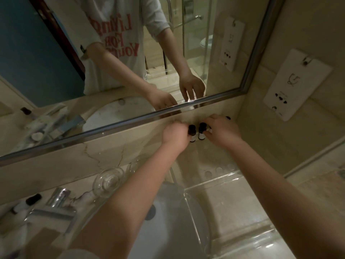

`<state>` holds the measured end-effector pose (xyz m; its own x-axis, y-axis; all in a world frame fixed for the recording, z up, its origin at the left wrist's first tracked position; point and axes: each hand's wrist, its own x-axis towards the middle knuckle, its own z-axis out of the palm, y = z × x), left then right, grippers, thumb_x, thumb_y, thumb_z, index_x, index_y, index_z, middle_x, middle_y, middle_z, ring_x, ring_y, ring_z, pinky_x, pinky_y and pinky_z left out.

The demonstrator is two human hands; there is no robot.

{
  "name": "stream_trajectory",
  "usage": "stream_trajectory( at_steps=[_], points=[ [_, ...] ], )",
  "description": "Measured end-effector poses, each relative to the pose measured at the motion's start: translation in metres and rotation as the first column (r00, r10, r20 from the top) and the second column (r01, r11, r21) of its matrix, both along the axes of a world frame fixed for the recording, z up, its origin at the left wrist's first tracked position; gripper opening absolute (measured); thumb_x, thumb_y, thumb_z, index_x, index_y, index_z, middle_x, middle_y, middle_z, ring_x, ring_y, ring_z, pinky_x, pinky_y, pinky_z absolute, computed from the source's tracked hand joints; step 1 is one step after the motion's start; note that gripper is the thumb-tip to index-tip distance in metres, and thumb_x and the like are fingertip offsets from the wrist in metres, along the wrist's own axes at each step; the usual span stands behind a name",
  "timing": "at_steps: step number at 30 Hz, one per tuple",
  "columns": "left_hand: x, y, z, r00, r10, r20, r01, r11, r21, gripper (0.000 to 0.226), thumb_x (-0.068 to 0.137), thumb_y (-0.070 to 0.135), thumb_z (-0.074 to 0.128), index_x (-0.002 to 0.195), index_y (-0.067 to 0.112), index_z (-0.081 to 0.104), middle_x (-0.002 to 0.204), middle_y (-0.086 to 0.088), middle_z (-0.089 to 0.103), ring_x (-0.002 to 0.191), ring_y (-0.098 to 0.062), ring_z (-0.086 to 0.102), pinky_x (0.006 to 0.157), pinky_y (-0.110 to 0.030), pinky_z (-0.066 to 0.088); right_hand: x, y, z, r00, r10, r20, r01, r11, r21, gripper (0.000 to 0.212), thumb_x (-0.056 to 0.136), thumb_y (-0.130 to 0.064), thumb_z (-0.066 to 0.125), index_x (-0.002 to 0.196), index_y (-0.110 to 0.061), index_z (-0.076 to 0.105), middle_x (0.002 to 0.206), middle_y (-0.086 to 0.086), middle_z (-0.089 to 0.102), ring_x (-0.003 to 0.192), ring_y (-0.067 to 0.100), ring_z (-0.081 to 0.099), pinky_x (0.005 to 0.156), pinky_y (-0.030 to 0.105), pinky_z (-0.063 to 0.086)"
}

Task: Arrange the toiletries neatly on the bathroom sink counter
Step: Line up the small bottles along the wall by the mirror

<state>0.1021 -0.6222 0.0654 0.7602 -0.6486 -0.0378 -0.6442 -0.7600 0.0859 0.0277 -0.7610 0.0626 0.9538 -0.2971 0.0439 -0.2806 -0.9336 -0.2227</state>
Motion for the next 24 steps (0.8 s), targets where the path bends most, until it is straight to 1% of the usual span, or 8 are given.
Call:
stream_trajectory(
  at_steps=[2,4,8,10,12,17,22,24],
  points=[
    [-0.010,0.015,0.008,1.000,0.013,0.002,-0.013,1.000,-0.009,0.035,0.090,0.033,0.056,0.117,0.009,0.056,0.113,-0.014,0.059,0.105,-0.034,0.059,0.077,-0.036,0.046,-0.012,0.011,0.000,0.999,0.002,0.046,0.000,0.999,-0.037,0.033,0.086,-0.025,0.056,0.118,-0.017,0.057,0.115,0.006,0.060,0.103,0.030,0.055,0.068,0.032,0.046],
    [-0.021,0.032,0.015,1.000,0.029,0.007,-0.029,1.000,0.008,0.037,0.090,0.035,0.055,0.115,0.008,0.056,0.113,-0.013,0.058,0.105,-0.033,0.058,0.080,-0.036,0.046,-0.023,0.024,0.002,0.998,0.010,0.057,-0.007,0.998,-0.066,0.035,0.084,-0.026,0.058,0.118,-0.017,0.058,0.116,0.006,0.062,0.103,0.029,0.056,0.070,0.035,0.051],
    [-0.047,0.070,0.023,0.998,0.060,-0.002,-0.060,0.997,0.050,0.038,0.091,0.035,0.054,0.116,0.008,0.055,0.118,-0.013,0.057,0.111,-0.033,0.054,0.086,-0.038,0.044,-0.046,0.058,0.013,0.999,0.049,0.015,-0.048,0.994,-0.094,0.042,0.087,-0.034,0.056,0.127,-0.020,0.055,0.125,0.003,0.059,0.110,0.026,0.055,0.079,0.035,0.049],
    [-0.059,0.090,0.026,0.997,0.080,-0.016,-0.079,0.996,0.042,0.039,0.089,0.035,0.054,0.118,0.008,0.056,0.120,-0.013,0.057,0.113,-0.033,0.053,0.089,-0.039,0.044,-0.057,0.078,0.019,0.997,0.080,-0.020,-0.082,0.991,-0.104,0.044,0.089,-0.036,0.053,0.130,-0.021,0.052,0.130,0.003,0.057,0.115,0.026,0.053,0.083,0.036,0.048],
    [-0.069,0.112,0.027,0.993,0.110,-0.035,-0.109,0.994,0.016,0.041,0.088,0.036,0.054,0.119,0.009,0.056,0.121,-0.013,0.057,0.114,-0.033,0.052,0.090,-0.039,0.044,-0.068,0.100,0.024,0.995,0.099,-0.024,-0.101,0.991,-0.092,0.045,0.089,-0.036,0.052,0.131,-0.021,0.051,0.133,0.003,0.054,0.118,0.027,0.051,0.087,0.038,0.048],
    [-0.089,0.172,0.028,0.984,0.167,-0.060,-0.167,0.986,0.013,0.043,0.087,0.038,0.053,0.121,0.012,0.056,0.124,-0.012,0.057,0.117,-0.032,0.051,0.092,-0.039,0.045,-0.090,0.157,0.030,0.990,0.139,-0.025,-0.140,0.989,-0.055,0.042,0.090,-0.037,0.052,0.129,-0.021,0.052,0.130,0.003,0.056,0.120,0.026,0.049,0.090,0.038,0.046],
    [-0.105,0.242,0.022,0.970,0.229,-0.079,-0.229,0.973,-0.002,0.036,0.085,0.038,0.053,0.110,0.012,0.061,0.117,-0.011,0.060,0.111,-0.034,0.055,0.088,-0.040,0.047,-0.106,0.225,0.019,0.980,0.196,-0.040,-0.195,0.980,0.038,0.042,0.089,-0.035,0.052,0.128,-0.020,0.053,0.128,0.004,0.057,0.116,0.028,0.051,0.091,0.038,0.045],
    [-0.111,0.273,0.019,0.962,0.258,-0.094,-0.258,0.966,0.007,0.037,0.087,0.037,0.053,0.111,0.011,0.060,0.119,-0.012,0.059,0.113,-0.034,0.053,0.089,-0.039,0.046,-0.111,0.254,0.012,0.971,0.233,-0.042,-0.231,0.971,0.053,0.042,0.089,-0.036,0.052,0.128,-0.020,0.053,0.129,0.003,0.057,0.116,0.027,0.052,0.091,0.037,0.045]
  ],
)
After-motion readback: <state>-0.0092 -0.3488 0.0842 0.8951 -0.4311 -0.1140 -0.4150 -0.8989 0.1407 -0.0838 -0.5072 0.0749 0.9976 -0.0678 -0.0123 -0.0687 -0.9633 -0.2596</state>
